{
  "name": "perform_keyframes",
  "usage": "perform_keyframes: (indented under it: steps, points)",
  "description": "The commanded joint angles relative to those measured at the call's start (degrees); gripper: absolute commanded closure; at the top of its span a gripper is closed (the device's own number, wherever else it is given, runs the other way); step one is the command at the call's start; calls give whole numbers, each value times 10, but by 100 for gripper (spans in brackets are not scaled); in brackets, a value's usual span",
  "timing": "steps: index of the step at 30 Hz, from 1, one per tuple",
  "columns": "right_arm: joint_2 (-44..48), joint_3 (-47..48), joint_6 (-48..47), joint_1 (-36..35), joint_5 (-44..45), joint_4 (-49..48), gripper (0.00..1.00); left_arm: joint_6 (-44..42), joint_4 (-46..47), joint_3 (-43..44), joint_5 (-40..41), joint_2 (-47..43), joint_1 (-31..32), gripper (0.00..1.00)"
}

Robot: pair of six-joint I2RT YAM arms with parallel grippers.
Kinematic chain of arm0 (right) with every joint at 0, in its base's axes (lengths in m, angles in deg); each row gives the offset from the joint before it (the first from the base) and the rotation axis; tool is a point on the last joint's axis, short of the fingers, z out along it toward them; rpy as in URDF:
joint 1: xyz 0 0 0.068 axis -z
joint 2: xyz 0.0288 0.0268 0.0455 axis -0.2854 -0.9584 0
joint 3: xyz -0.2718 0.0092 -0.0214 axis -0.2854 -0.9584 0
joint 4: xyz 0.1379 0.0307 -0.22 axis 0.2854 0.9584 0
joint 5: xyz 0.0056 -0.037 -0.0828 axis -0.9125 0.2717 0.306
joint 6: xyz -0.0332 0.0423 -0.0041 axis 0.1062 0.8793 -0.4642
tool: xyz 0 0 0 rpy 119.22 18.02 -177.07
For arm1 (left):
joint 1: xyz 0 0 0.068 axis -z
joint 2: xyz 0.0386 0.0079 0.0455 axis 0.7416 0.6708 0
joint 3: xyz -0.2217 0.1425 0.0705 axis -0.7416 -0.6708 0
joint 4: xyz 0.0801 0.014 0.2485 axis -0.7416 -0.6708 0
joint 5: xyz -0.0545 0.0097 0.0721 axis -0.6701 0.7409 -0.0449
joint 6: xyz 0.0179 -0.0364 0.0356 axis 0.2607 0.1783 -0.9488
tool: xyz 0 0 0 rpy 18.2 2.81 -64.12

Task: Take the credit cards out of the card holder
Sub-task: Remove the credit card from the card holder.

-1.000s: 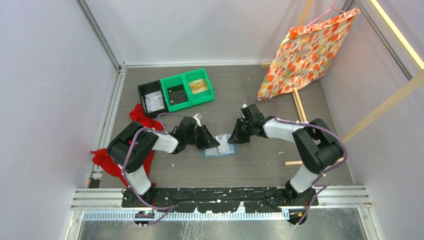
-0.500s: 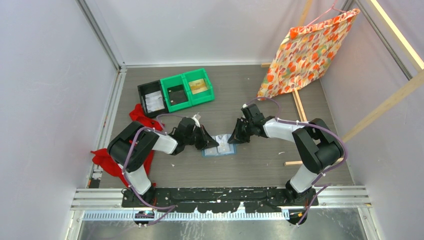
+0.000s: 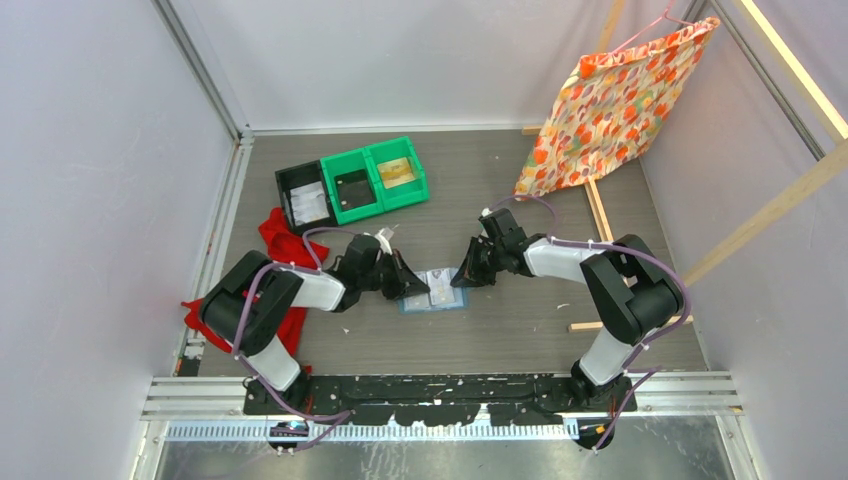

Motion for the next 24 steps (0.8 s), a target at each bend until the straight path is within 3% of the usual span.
perform_keyframes:
  steps: [1,6,10,13,24]
  points:
    - [-38,-26,-14,-6,57,38,99,-19,-5,-16,-13,-24,-7,99]
    - [-38,-27,-14,-6,55,37,99,-12,20,-13,-26,-12,-8,99]
    - [-38,-26,-14,-6,55,37,99,4,52,-5,-36,10,-7,81]
    - [-37,-26,-14,-6,54,39,99,10,63,1,-36,25,-8,74]
    - [-35,-23,-13,-5,56,43,99,13,82,6,-35,55,-7,65]
